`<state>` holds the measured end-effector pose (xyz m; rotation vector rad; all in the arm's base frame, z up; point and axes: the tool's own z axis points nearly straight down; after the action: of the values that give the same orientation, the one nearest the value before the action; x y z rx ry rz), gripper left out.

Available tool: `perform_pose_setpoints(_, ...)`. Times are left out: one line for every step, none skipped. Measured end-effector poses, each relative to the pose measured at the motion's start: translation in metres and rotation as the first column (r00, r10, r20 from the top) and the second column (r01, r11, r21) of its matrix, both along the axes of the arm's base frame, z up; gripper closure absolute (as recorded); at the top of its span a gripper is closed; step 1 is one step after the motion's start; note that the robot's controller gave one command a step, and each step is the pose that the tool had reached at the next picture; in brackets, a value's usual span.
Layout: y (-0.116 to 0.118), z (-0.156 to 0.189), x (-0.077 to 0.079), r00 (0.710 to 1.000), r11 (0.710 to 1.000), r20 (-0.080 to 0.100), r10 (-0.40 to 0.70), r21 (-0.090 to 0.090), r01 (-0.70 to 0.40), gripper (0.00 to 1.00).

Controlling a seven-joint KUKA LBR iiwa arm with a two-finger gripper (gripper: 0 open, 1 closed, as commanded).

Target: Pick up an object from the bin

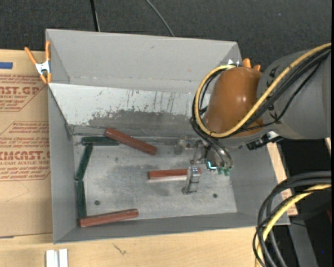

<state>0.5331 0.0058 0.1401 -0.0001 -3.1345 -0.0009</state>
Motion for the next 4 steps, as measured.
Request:
perform_pose_setpoints(0.000,0.004,0.002,1.000,1.000,0.008,0.000,0.000,0.000,0.00)
perform_pose_setpoints(0.009,-0.070,0.013,0.992,0.992,0.006,-0.123,0.001,0.123,1.00)
perform_pose_setpoints(0.009,-0.070,0.013,0.992,0.992,0.006,-0.123,0.001,0.123,1.00)
perform_pose_setpoints(0.010,0.044,-0.012,0.993,0.993,0.008,-0.122,0.000,0.122,1.00)
